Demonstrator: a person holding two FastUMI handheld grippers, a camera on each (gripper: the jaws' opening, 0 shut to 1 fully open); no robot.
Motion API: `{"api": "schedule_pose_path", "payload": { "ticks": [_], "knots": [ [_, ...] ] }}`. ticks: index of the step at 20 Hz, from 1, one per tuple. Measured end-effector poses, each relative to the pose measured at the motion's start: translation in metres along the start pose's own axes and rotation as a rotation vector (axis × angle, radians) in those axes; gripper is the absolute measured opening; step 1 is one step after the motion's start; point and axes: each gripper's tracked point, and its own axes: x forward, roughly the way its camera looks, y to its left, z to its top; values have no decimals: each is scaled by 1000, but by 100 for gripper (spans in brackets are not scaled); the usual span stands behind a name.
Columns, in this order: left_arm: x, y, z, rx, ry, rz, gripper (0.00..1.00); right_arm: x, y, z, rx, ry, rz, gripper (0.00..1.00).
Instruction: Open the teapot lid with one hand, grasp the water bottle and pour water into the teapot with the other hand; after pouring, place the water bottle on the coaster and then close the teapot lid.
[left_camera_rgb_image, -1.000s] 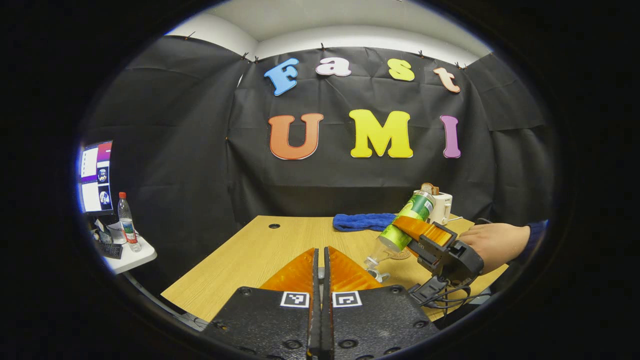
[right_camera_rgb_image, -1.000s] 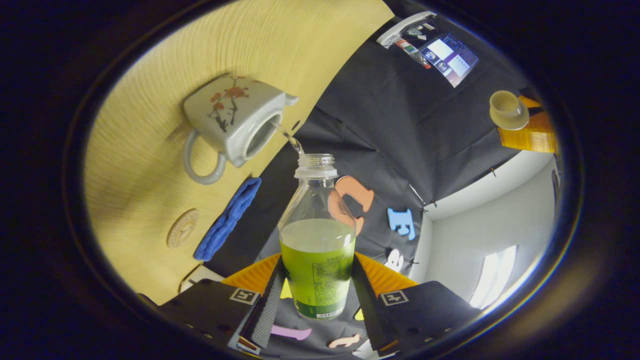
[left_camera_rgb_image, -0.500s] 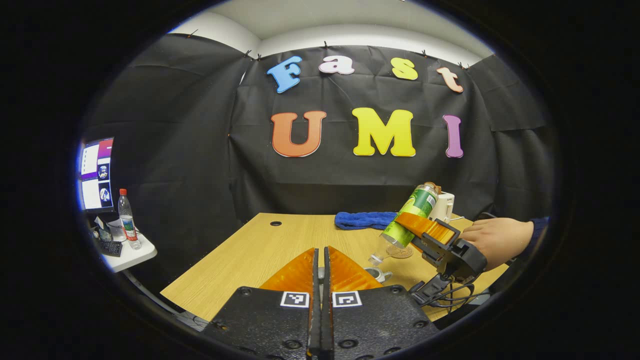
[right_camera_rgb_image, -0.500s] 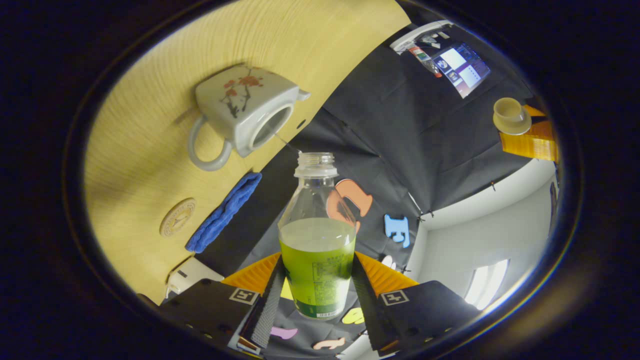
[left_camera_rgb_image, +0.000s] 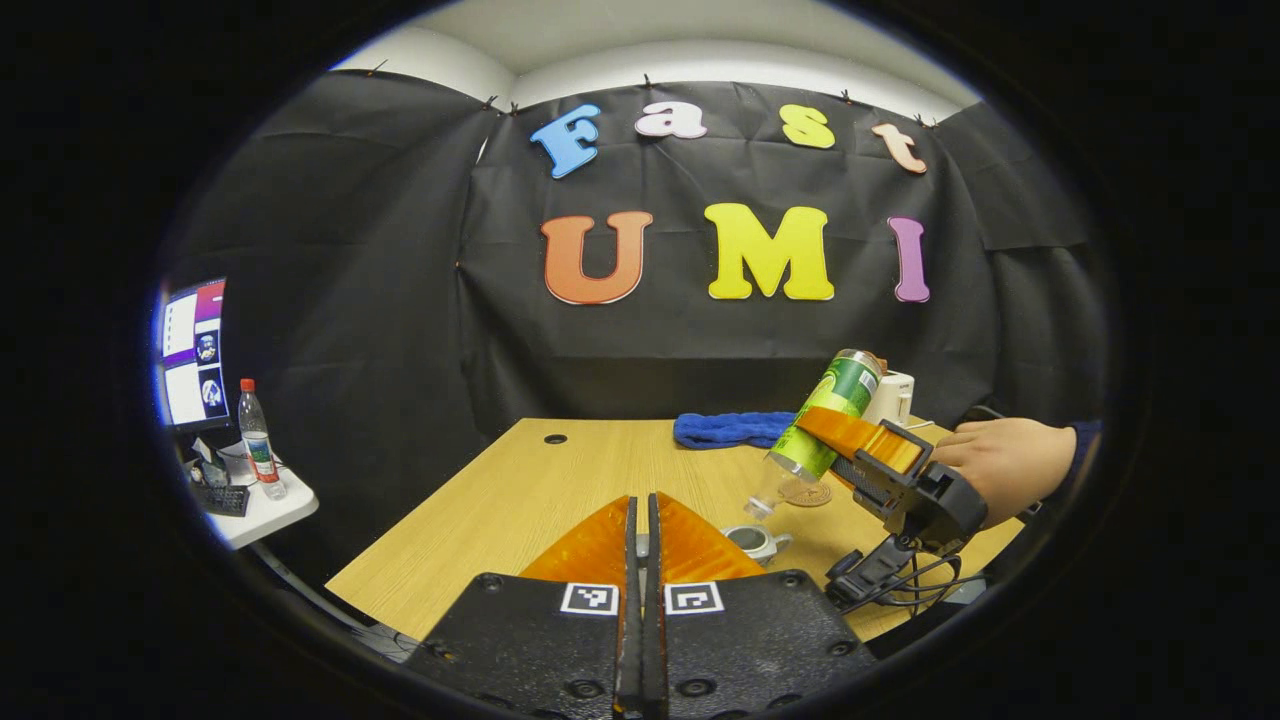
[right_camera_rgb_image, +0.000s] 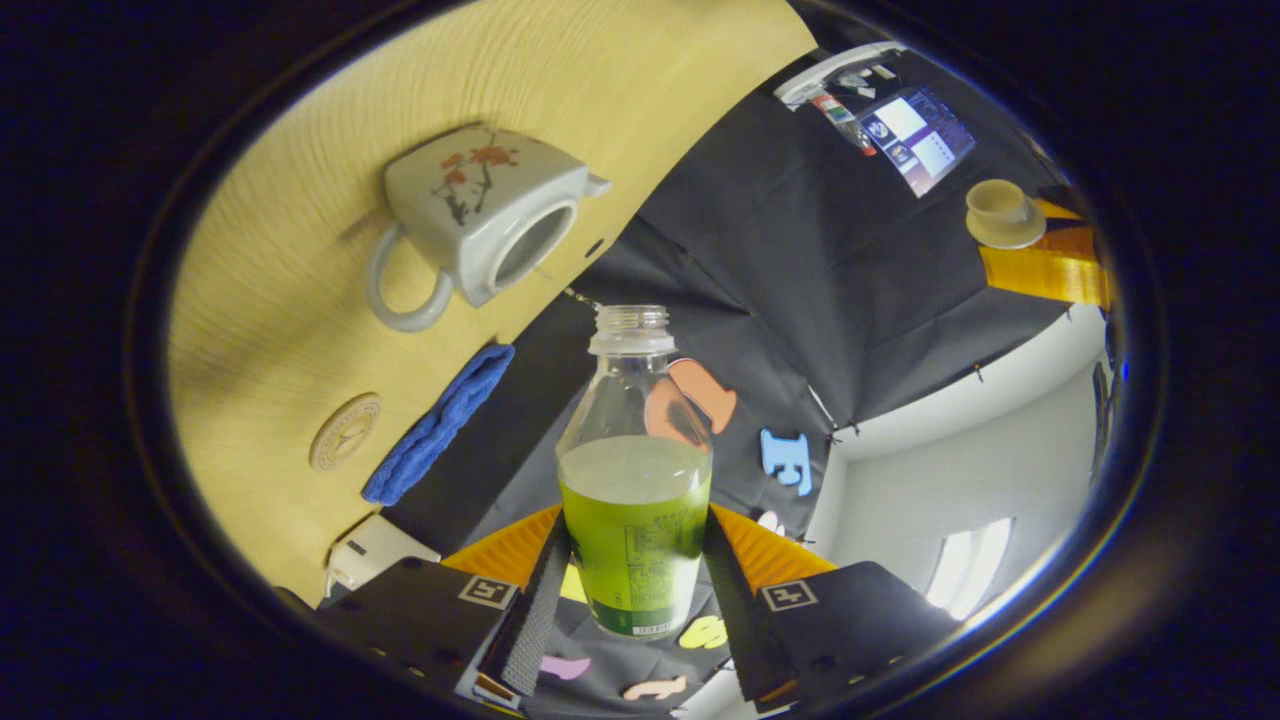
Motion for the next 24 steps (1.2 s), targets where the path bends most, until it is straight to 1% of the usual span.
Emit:
{"api": "schedule_pose_path", "payload": {
  "ticks": [2, 4, 5, 6, 7, 8, 9, 11, 12, 13, 14, 15, 16, 18, 19, 20, 21, 22, 24],
  "knots": [
    [0, 4, -1, -1, 3, 12, 3, -1, 7, -2, 64, 8, 32, 73],
    [1, 5, -1, -7, 3, 11, 3, -3, 12, 0, 126, 7, 48, 76],
    [1, 5, -2, -6, 4, 12, 3, -1, 16, 2, 159, 3, 60, 74],
    [2, 6, -3, -6, 8, 14, 3, -2, 19, 1, 199, 9, 71, 77],
    [3, 6, -4, -6, 9, 17, 3, -2, 25, 1, 251, 19, 93, 77],
    [4, 7, -5, -7, 12, 20, 3, -4, 32, 1, 310, 33, 121, 74],
    [5, 6, -5, -7, 15, 19, 3, -5, 40, 1, 389, 51, 156, 77],
    [5, 5, -5, -5, 15, 21, 3, -13, 54, 0, 554, 78, 237, 77],
    [5, 4, -5, -3, 14, 22, 3, -15, 59, 3, 643, 87, 270, 74],
    [5, 3, -5, -2, 13, 20, 3, -18, 64, 7, 721, 93, 304, 77],
    [6, 2, -5, -1, 14, 18, 3, -19, 70, 11, 783, 96, 341, 77],
    [7, 0, -6, -1, 17, 17, 3, -21, 70, 12, 832, 95, 357, 74],
    [9, -1, -6, -3, 20, 15, 3, -23, 68, 10, 871, 97, 358, 77],
    [10, -5, -10, -6, 29, 8, 3, -21, 69, 3, 972, 105, 361, 77],
    [11, -6, -11, -4, 31, 5, 3, -22, 72, 1, 1046, 116, 384, 74],
    [11, -7, -11, -2, 31, 4, 3, -23, 78, -1, 1118, 128, 415, 73],
    [11, -9, -10, 1, 30, 1, 3, -22, 76, -4, 1188, 136, 429, 73],
    [11, -10, -10, 3, 30, -2, 3, -21, 73, -9, 1255, 149, 434, 76],
    [12, -9, -10, 7, 30, 1, 3, -19, 71, -21, 1395, 189, 448, 75]
  ]
}}
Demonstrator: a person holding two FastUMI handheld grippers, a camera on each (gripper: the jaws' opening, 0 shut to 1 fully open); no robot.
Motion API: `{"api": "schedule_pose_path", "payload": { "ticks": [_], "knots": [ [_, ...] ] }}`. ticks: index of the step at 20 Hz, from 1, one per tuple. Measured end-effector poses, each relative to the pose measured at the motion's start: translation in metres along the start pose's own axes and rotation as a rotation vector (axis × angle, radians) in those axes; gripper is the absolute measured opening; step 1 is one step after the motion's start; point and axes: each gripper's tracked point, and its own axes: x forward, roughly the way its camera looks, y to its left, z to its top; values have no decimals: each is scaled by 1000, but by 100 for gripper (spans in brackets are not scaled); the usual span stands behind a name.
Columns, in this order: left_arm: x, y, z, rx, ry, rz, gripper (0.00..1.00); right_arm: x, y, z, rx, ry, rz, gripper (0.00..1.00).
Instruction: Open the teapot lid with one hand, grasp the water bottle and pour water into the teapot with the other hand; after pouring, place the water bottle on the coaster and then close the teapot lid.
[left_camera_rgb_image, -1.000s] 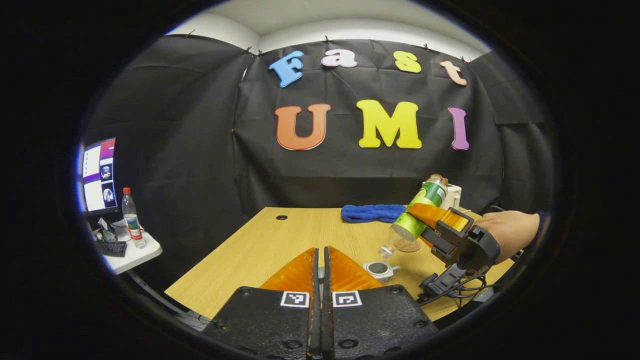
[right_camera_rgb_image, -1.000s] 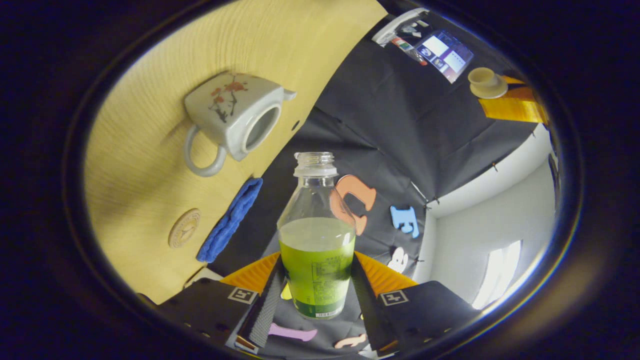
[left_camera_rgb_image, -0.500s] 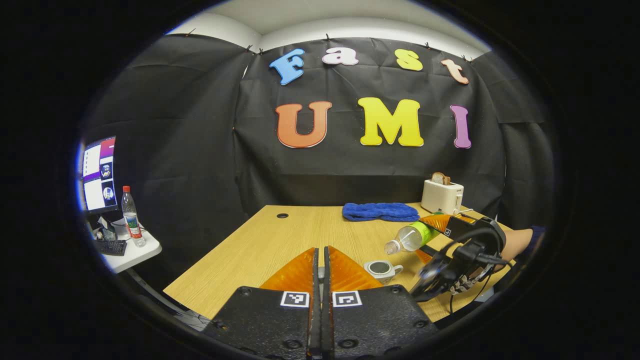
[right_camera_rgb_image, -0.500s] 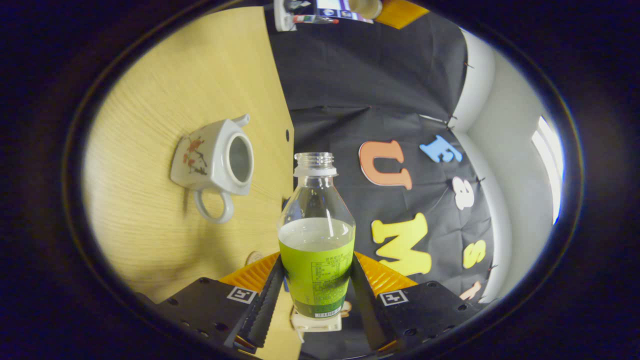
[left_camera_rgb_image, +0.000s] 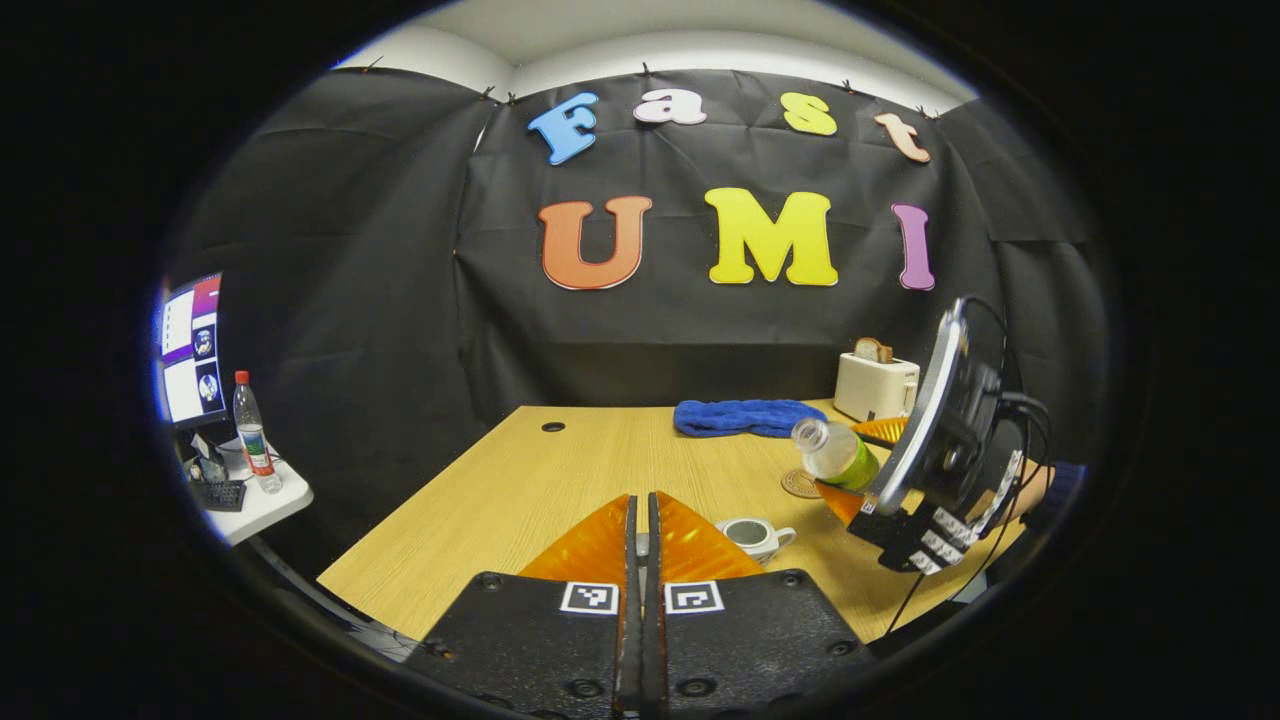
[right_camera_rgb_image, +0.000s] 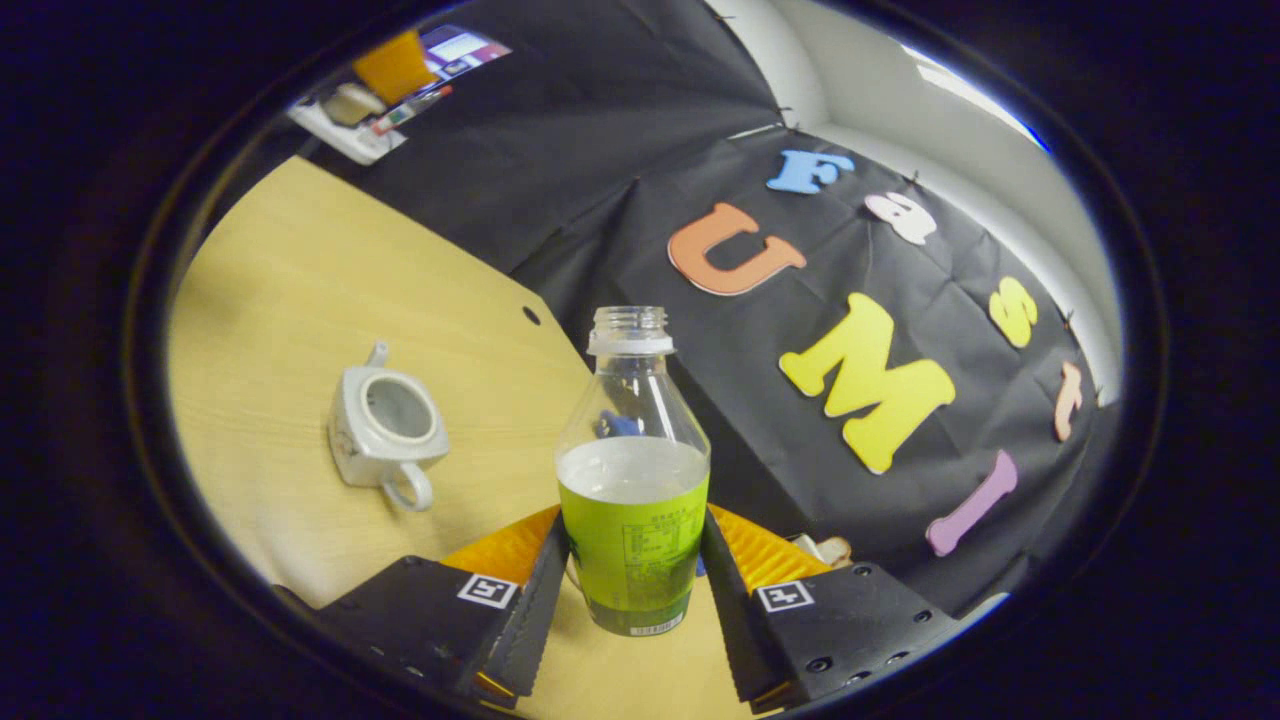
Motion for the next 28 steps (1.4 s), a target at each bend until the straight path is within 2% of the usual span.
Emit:
{"api": "schedule_pose_path", "payload": {
  "ticks": [1, 2, 3, 5, 6, 9, 12, 18, 22, 25, 28],
  "knots": [
    [0, 0, -1, -1, -2, -2, 3, 1, -9, 2, 82, 3, -5, 71],
    [0, 0, 0, -3, -2, -4, 3, 5, -19, 2, 172, 11, -9, 75],
    [0, 0, 0, -5, -3, -4, 3, 11, -28, 3, 249, 12, -15, 71],
    [0, 0, 1, -2, -5, -4, 3, 22, -51, 3, 396, 16, -43, 75],
    [1, 0, 1, 1, -3, -3, 3, 27, -62, 1, 464, 21, -56, 71],
    [2, -1, -1, 10, -3, 1, 3, 42, -69, -9, 606, 60, -42, 74],
    [3, -2, -1, 13, -1, -3, 3, 58, -67, -17, 725, 86, -18, 71],
    [6, -12, -1, 27, -5, -5, 3, 93, -49, -22, 792, 97, 16, 71],
    [10, -15, -6, 40, 6, -9, 3, 109, -43, -32, 787, 109, 10, 74],
    [13, -12, -11, 42, 19, 1, 3, 116, -45, -38, 782, 109, -3, 72],
    [13, -12, -11, 39, 23, 6, 3, 119, -42, -42, 783, 114, 0, 75]
  ]
}}
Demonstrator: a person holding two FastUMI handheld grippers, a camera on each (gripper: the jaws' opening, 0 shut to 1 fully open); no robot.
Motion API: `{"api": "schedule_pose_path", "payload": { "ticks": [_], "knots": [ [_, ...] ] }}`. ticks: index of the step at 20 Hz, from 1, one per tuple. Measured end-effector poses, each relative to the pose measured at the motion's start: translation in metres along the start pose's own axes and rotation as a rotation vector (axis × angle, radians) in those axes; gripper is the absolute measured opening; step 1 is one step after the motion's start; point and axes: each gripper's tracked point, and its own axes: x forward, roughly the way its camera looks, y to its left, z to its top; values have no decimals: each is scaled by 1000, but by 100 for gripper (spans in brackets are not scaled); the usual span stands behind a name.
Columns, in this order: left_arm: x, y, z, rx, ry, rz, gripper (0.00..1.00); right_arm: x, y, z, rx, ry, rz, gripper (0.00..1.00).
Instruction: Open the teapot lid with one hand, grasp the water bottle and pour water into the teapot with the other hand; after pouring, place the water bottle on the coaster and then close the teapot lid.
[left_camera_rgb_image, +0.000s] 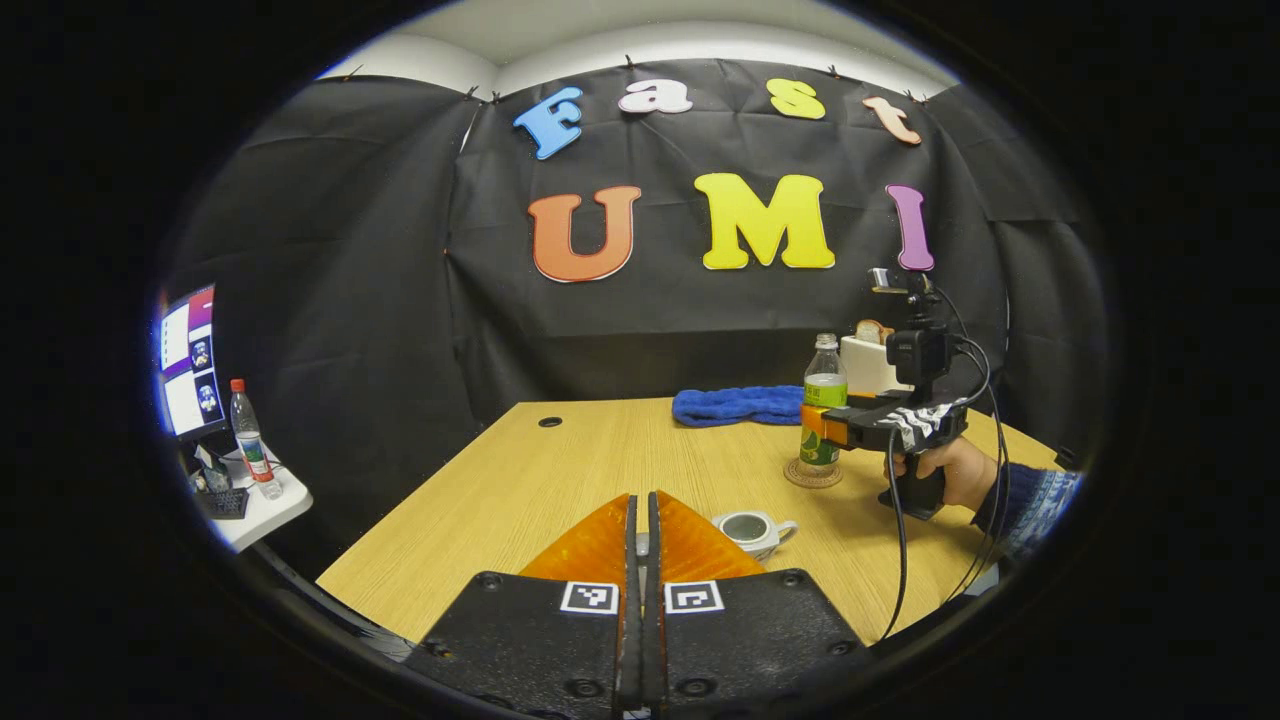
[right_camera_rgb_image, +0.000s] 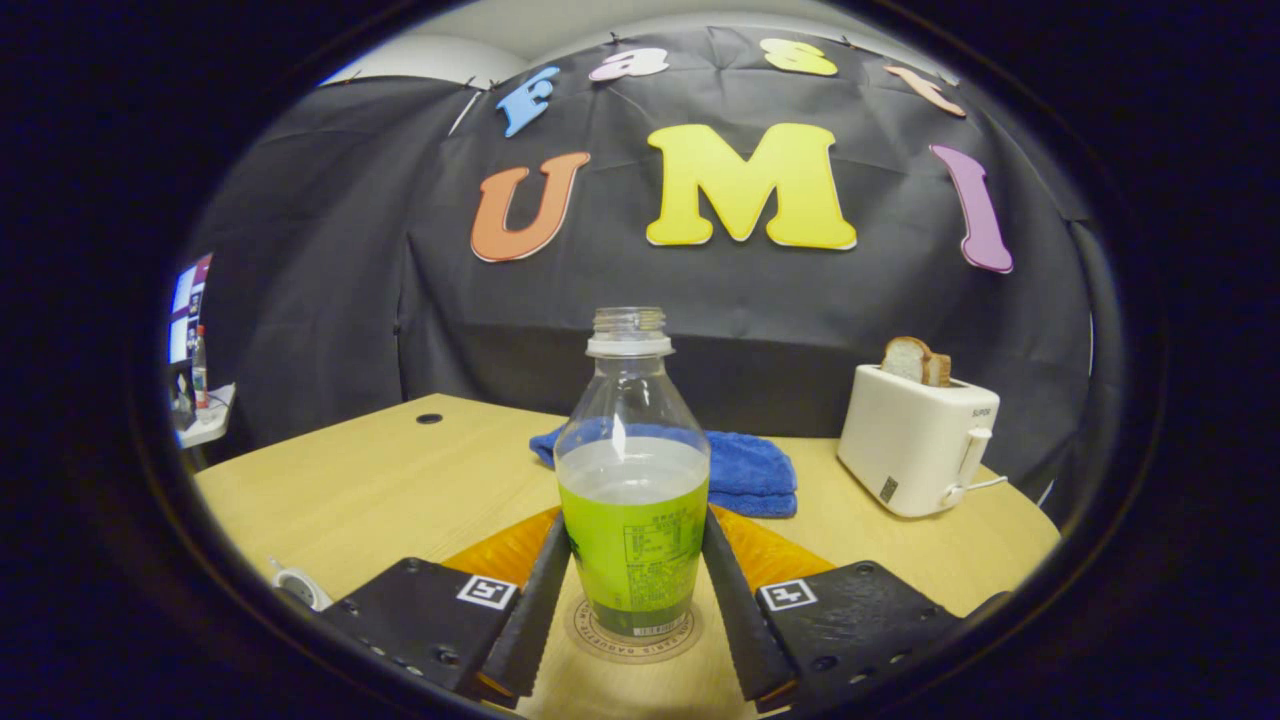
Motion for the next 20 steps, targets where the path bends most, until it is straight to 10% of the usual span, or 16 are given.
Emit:
{"api": "schedule_pose_path", "payload": {
  "ticks": [5, 8, 20],
  "knots": [
    [1, -3, -1, 6, 4, -3, 3, -2, 4, 1, -1, 1, 21, 77],
    [0, -6, 0, 12, 1, -5, 3, -12, 3, 9, -14, -24, 21, 96],
    [12, -29, 13, -18, -64, -60, 3, -101, -16, 37, -31, -163, 58, 96]
  ]
}}
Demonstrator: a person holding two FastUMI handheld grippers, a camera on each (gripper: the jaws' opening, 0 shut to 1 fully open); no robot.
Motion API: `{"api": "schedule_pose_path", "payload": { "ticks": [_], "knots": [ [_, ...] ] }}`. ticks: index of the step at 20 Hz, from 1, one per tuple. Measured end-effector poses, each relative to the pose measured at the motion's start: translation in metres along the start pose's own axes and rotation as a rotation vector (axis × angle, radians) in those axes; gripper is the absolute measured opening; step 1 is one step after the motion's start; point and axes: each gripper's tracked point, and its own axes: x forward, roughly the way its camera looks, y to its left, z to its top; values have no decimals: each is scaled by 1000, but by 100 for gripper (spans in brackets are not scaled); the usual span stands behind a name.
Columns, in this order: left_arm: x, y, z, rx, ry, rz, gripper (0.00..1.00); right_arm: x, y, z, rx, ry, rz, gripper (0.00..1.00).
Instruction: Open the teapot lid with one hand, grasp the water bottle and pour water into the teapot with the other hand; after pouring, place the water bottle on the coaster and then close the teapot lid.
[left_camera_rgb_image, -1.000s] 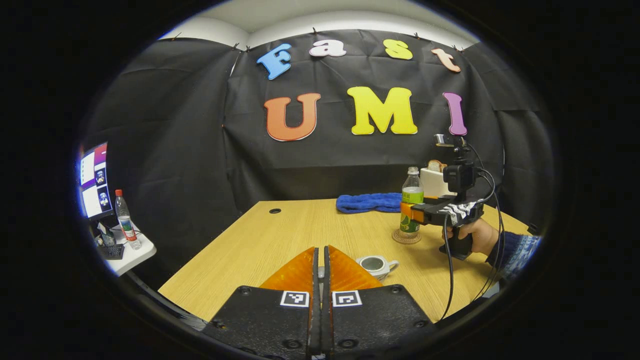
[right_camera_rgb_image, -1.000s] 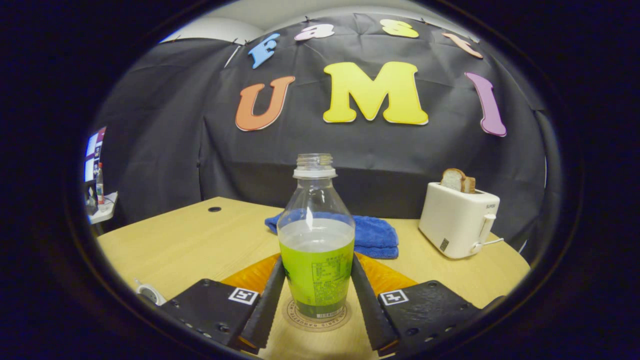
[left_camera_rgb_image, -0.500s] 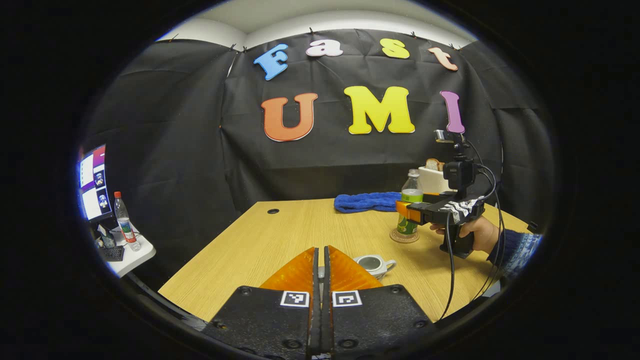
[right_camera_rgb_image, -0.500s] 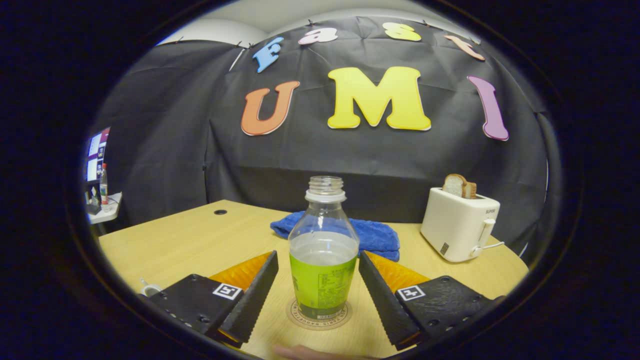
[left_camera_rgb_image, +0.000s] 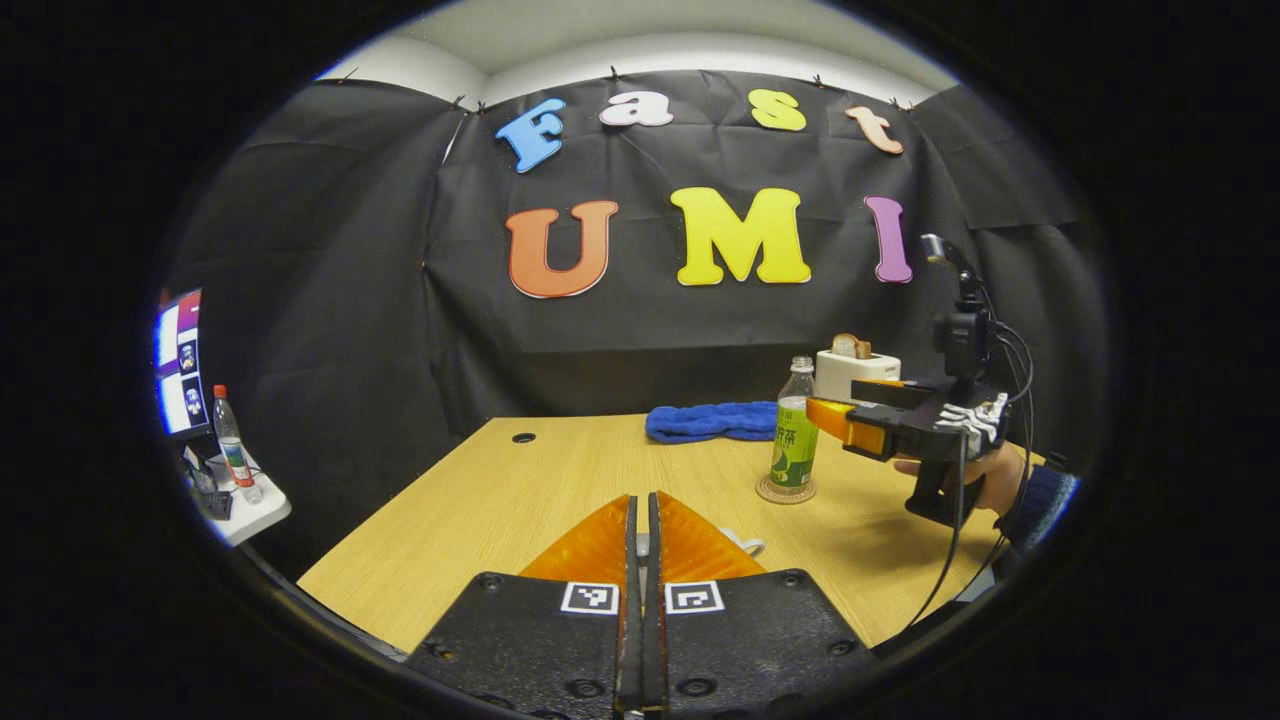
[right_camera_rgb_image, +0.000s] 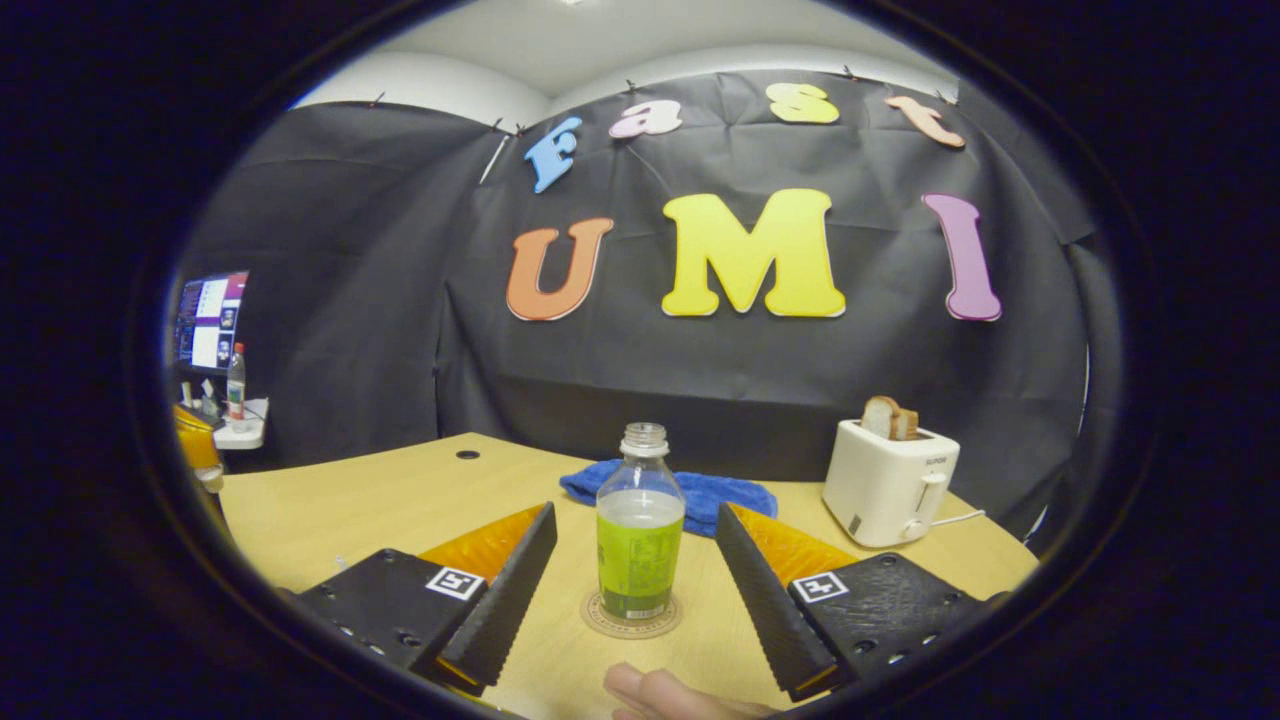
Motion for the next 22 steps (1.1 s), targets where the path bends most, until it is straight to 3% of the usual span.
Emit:
{"api": "schedule_pose_path", "payload": {
  "ticks": [5, 8, 11, 19, 22],
  "knots": [
    [20, -11, -5, -35, -24, -52, 4, -49, -17, -22, 14, -21, 6, 98],
    [35, -33, -7, -119, -41, -128, 3, -75, -33, -32, -18, -37, -28, 96],
    [53, -45, -15, -118, -21, -142, 3, -96, -44, -37, -12, -49, -45, 96],
    [90, -69, -50, -1, 29, -103, 3, -129, -67, -35, 16, -90, -45, 95],
    [100, -60, -62, 1, 41, -72, 3, -134, -78, -32, 32, -105, -57, 95]
  ]
}}
